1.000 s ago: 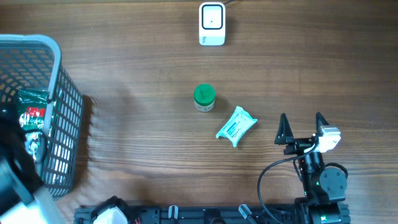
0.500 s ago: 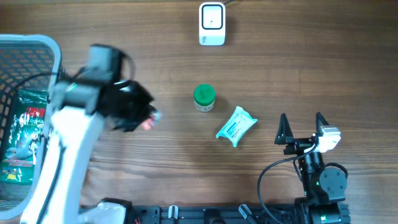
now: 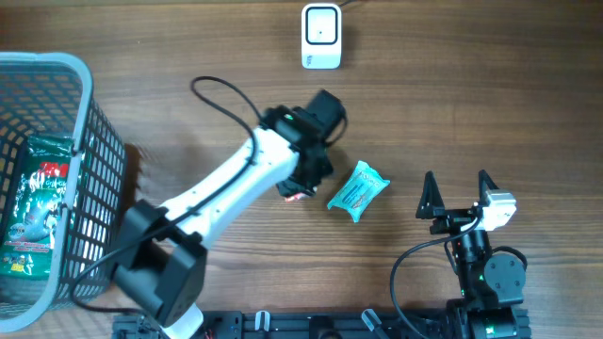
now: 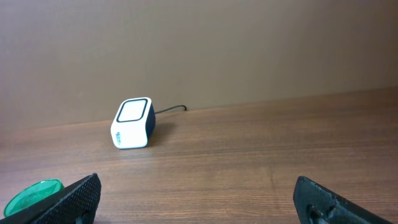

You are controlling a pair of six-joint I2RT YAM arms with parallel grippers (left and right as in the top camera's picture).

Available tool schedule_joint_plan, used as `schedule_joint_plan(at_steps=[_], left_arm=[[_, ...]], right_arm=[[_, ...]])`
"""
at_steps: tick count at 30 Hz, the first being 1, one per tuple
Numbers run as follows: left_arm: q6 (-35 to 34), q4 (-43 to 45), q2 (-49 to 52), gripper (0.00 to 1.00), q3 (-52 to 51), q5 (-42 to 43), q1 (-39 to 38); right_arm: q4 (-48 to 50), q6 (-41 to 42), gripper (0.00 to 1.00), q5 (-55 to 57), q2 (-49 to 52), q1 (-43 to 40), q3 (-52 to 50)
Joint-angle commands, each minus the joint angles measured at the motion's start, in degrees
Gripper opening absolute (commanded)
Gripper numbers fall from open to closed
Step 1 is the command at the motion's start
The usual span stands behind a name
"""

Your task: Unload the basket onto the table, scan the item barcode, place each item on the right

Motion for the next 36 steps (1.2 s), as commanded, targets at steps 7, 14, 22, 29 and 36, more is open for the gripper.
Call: schedule_joint_plan(at_steps=[7, 14, 22, 29, 36], left_arm=[[-4.0, -0.2, 1.7, 0.04, -4.9, -16.7, -7.8], [-3.9, 5.1, 1.6, 0.20, -11.3, -15.4, -7.8], [-3.5, -14.2, -11.9, 1.00, 10.2, -35.4, -7.7], [-5.2, -17.9, -34.3, 1.00, 16.4, -55.5, 7.7], [-7.0, -15.6, -41.1, 1.00, 16.0, -48.8, 54.2]], right_arm=[[0.1, 0.2, 1.00, -0.2, 0.0, 0.0, -0.1], [0.1, 0.2, 1.00, -0.2, 0.0, 0.0, -0.1], [0.1, 0.2, 1.00, -0.2, 0.0, 0.0, -0.1], [0.1, 0.2, 1.00, -0.2, 0.0, 0.0, -0.1], [0.1, 0.2, 1.00, -0.2, 0.0, 0.0, -0.1]])
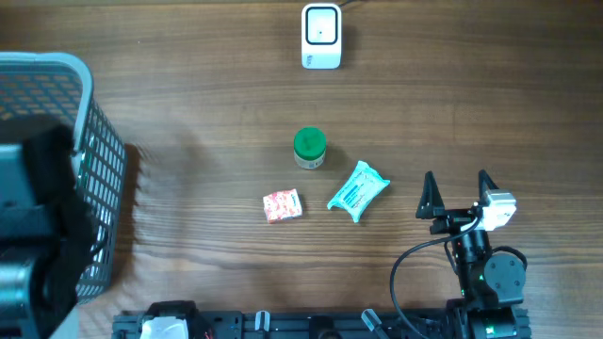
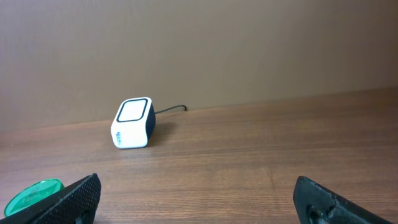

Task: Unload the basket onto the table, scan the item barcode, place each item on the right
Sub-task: 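Place the red-white packet on the table left of the wipes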

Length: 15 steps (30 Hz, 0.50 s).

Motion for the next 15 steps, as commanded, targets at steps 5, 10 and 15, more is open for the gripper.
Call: schedule_joint_plan(at_steps=[5, 10, 15], left_arm=[[-4.9, 3.1, 12.2, 1.00, -0.2, 22.5, 29.6], [-20.2, 2.3, 24.3, 1.00, -2.0, 31.5, 40.1], [-26.7, 13.2, 31.1, 1.00, -12.5, 33.4, 40.5]], right_arm=[[0.1, 0.2, 1.00, -0.2, -0.1, 0.0, -0.1], [0.1, 0.2, 1.00, -0.2, -0.1, 0.0, -0.1], [0.1, 0.2, 1.00, -0.2, -0.1, 0.0, -0.1]])
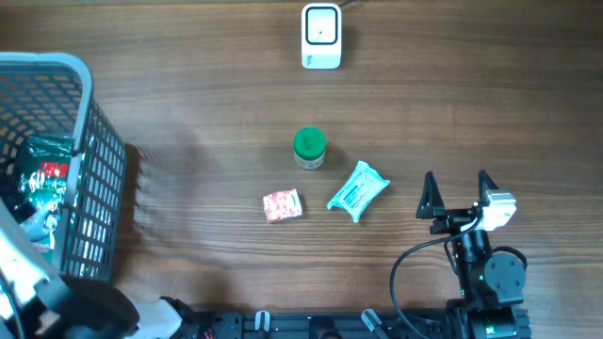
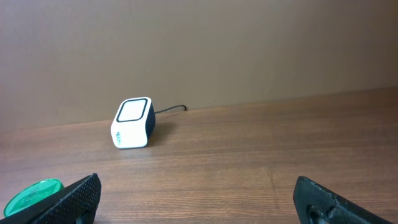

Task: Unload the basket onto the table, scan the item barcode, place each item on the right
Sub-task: 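Place the red-white packet on the table left of the wipes, then grasp the green 3M glove pack in the basket and lift it out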

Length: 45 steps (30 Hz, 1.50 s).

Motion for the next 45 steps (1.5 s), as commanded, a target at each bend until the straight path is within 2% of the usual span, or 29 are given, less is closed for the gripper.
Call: schedule_joint_plan(at_steps=[1, 6, 11, 15, 16, 17, 18, 19, 20, 22, 26, 28, 31, 34, 40, 43, 44, 45], left_arm=[[-4.8, 10.2, 2.8, 1.00, -10.1, 2.7, 0.2], [-4.8, 34.1, 4.1, 1.00, -27.6, 7.0, 0.2], [-5.8, 38.9, 11.1, 1.00, -29.4, 7.7, 0.2], [-5.8, 38.4, 16.8, 1.00, -29.4, 10.3, 0.2], [-5.8, 36.9, 17.4, 0.88, -29.4, 10.3, 0.2], [-5.8, 34.9, 17.9, 0.82, -29.4, 10.7, 0.3], [-5.6, 33.7, 17.9, 0.88, -29.4, 11.8, 0.3], [-5.6, 33.5, 17.7, 0.99, -29.4, 12.9, 0.3], [-5.5, 33.5, 17.0, 1.00, -29.4, 14.8, 0.3], [-3.0, 33.9, 14.5, 1.00, -29.2, 16.2, 0.2], [-2.9, 30.2, 5.2, 1.00, -28.4, 15.1, 0.3], [-4.8, 26.6, 4.0, 1.00, -28.4, 15.1, 0.3], [-4.7, 25.7, 4.0, 1.00, -28.4, 14.4, 0.3], [-4.7, 25.4, 5.2, 1.00, -28.5, 14.2, 0.3], [-4.3, 25.4, 16.2, 1.00, -28.7, 14.3, 0.3], [-4.3, 26.1, 18.3, 0.99, -28.7, 13.2, 0.3], [-4.3, 26.4, 18.9, 0.94, -28.7, 12.0, 0.3], [-4.3, 26.4, 19.5, 0.46, -28.7, 10.7, 0.3]], right_arm=[[0.1, 0.2, 1.00, -0.2, -0.1, 0.0, -0.1], [0.1, 0.2, 1.00, -0.2, -0.1, 0.0, -0.1], [0.1, 0.2, 1.00, -0.2, -0.1, 0.0, -0.1], [0.1, 0.2, 1.00, -0.2, -0.1, 0.0, -0.1], [0.1, 0.2, 1.00, -0.2, -0.1, 0.0, -0.1], [0.1, 0.2, 1.00, -0.2, -0.1, 0.0, -0.1], [0.1, 0.2, 1.00, -0.2, -0.1, 0.0, -0.1], [0.1, 0.2, 1.00, -0.2, -0.1, 0.0, -0.1], [0.1, 0.2, 1.00, -0.2, -0.1, 0.0, -0.1], [0.1, 0.2, 1.00, -0.2, -0.1, 0.0, -0.1], [0.1, 0.2, 1.00, -0.2, -0.1, 0.0, -0.1], [0.1, 0.2, 0.99, -0.2, -0.1, 0.0, -0.1], [0.1, 0.2, 1.00, -0.2, -0.1, 0.0, -0.1], [0.1, 0.2, 1.00, -0.2, -0.1, 0.0, -0.1], [0.1, 0.2, 1.00, -0.2, -0.1, 0.0, -0.1], [0.1, 0.2, 1.00, -0.2, -0.1, 0.0, -0.1], [0.1, 0.2, 1.00, -0.2, -0.1, 0.0, -0.1], [0.1, 0.2, 1.00, -0.2, -0.1, 0.0, -0.1]])
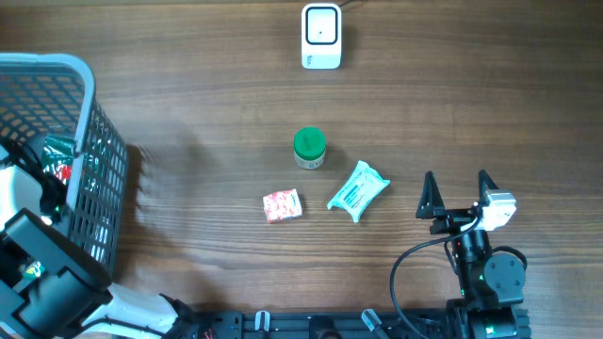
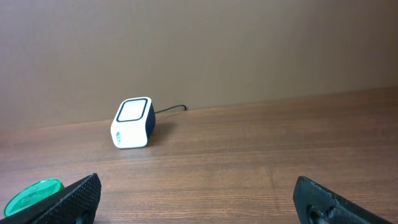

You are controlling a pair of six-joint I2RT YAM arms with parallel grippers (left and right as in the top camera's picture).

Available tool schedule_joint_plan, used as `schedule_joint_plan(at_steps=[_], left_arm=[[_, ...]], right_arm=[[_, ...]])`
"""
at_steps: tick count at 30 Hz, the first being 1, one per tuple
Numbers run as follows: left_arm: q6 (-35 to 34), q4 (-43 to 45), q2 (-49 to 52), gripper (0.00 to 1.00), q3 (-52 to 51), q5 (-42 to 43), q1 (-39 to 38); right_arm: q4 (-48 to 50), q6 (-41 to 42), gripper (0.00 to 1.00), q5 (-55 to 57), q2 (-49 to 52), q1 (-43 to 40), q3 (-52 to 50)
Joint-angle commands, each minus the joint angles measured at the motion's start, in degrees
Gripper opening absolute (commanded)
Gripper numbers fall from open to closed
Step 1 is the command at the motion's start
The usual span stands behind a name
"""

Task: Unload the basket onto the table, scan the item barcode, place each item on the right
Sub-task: 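Grasp the green 3M glove pack in the basket and lift it out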

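The white barcode scanner (image 1: 320, 36) stands at the far edge of the table, also seen as the scanner (image 2: 132, 122) ahead of the right wrist. A green-capped jar (image 1: 309, 147), a teal packet (image 1: 358, 191) and a small red packet (image 1: 283, 205) lie mid-table. The jar's green cap (image 2: 34, 193) shows at the lower left. My right gripper (image 1: 458, 193) rests open at the front right, nothing between its fingers (image 2: 81, 198). My left arm (image 1: 42, 254) reaches into the grey basket (image 1: 104, 160); its gripper is hidden among the mesh, over a green and red bag (image 1: 58, 160).
The scanner's cable (image 2: 171, 109) runs back toward the brown wall. The basket takes up the table's left end. Bare wood lies between the items and the scanner.
My left arm has moved further over the basket and now covers most of the green and red bag. The right arm and the three items on the table have not moved.
My left arm first stretched to mid-table, its gripper over the spot where the green-capped jar now stands. Then it was back at the basket, blurred, with jar and red packet uncovered. Later it was at the basket's near side, and now it reaches inside.
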Motion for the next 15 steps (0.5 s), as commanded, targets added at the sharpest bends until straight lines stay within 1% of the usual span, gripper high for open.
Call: schedule_joint_plan(at_steps=[1, 2, 3, 4, 5, 6, 8, 10, 11, 13, 14, 15], left_arm=[[-0.5, 1.7, 7.3, 0.16, -3.3, -3.7, -0.2], [-0.5, 1.8, 7.5, 0.04, -3.3, -4.3, -0.2], [-0.3, 2.8, 7.5, 0.04, -3.3, -5.5, -0.2], [1.9, 4.6, 7.5, 0.04, -3.3, -6.4, -0.2], [4.6, 6.1, 7.5, 0.04, -3.0, -6.6, -0.2], [9.2, 6.6, 7.0, 0.04, -0.8, -6.4, -0.2], [15.6, 5.7, 5.2, 0.04, 3.2, -4.8, -0.2], [23.5, 0.5, 0.1, 0.04, 12.3, -0.2, -0.2], [26.0, -1.7, -2.0, 0.04, 15.6, 1.5, -0.2], [29.2, -5.6, -5.8, 0.04, 20.8, 5.6, -0.2], [31.3, -7.3, -8.6, 0.04, 23.2, 10.2, -0.2], [31.5, -8.0, -9.9, 0.04, 23.9, 12.3, -0.2]], right_arm=[[0.1, 0.2, 1.00, -0.2, -0.2, 0.0, -0.1], [0.1, 0.2, 1.00, -0.2, -0.2, 0.0, -0.1], [0.1, 0.2, 1.00, -0.2, -0.2, 0.0, -0.1], [0.1, 0.2, 1.00, -0.2, -0.2, 0.0, -0.1], [0.1, 0.2, 1.00, -0.2, -0.2, 0.0, -0.1], [0.1, 0.2, 1.00, -0.2, -0.2, 0.0, -0.1], [0.1, 0.2, 1.00, -0.2, -0.2, 0.0, -0.1], [0.1, 0.2, 1.00, -0.2, -0.2, 0.0, -0.1], [0.1, 0.2, 1.00, -0.2, -0.2, 0.0, -0.1], [0.1, 0.2, 1.00, -0.2, -0.2, 0.0, -0.1], [0.1, 0.2, 1.00, -0.2, -0.2, 0.0, -0.1], [0.1, 0.2, 1.00, -0.2, -0.2, 0.0, -0.1]])
